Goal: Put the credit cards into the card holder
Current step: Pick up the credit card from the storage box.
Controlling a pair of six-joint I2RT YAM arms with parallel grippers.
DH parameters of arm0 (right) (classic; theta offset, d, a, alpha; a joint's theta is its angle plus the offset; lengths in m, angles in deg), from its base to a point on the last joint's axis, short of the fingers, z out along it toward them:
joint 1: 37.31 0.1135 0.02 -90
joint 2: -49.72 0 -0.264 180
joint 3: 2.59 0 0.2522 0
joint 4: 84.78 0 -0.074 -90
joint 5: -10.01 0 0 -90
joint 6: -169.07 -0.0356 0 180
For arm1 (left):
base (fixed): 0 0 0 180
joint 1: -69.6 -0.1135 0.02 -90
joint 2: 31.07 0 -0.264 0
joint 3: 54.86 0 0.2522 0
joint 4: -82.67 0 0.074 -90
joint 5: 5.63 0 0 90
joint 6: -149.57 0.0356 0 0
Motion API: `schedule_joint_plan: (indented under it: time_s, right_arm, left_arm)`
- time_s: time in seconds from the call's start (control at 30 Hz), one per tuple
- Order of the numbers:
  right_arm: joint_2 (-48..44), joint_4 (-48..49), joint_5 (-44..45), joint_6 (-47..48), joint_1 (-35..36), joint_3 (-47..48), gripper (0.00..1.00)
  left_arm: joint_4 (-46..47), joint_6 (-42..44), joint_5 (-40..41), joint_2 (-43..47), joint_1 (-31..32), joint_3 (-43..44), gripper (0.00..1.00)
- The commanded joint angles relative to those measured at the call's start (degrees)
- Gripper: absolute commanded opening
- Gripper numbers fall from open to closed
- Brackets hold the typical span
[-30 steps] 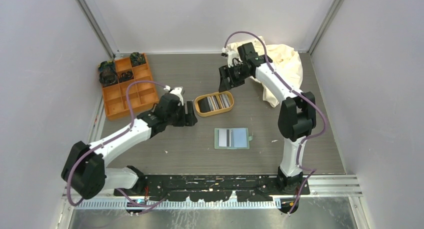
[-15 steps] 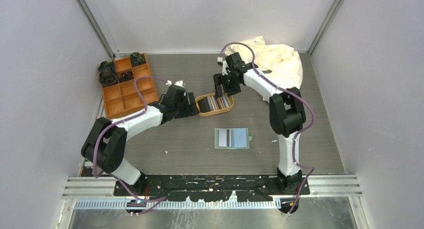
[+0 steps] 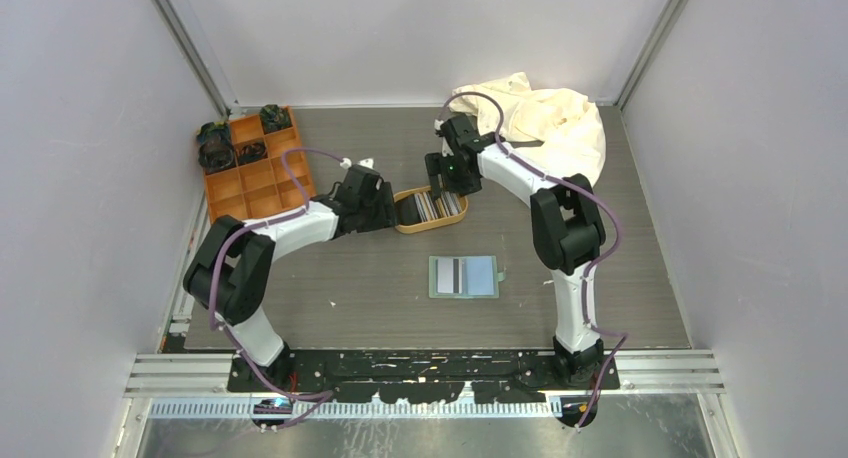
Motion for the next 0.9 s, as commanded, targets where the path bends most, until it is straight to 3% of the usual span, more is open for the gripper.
schedule_joint_plan:
  time_s: [0.0,0.23,0.43,0.87]
  right_arm:
    - [0.54,2.44,3.28,-2.29,0.91,-0.28,0.76]
    - [2.01,2.76,9.40,-3.22,2.38,-0.27,0.77]
    - [3.20,2.34,8.24,-3.20,2.68,0.06,0.77]
    - [-0.85,6.24,-17.33,-5.91,-1.23,-2.24,0.69]
  left_arm:
    - [1.66,0.16,1.14,-1.20,-0.29,2.71,0.57]
    - [1.86,0.28,1.14,-2.80,-0.30,3.11,0.53]
    - [1.78,0.67,0.73,-3.89,-0.27,3.74,0.50]
    - [2.01,1.07,-1.33,-6.23,-0.38,4.72,0.39]
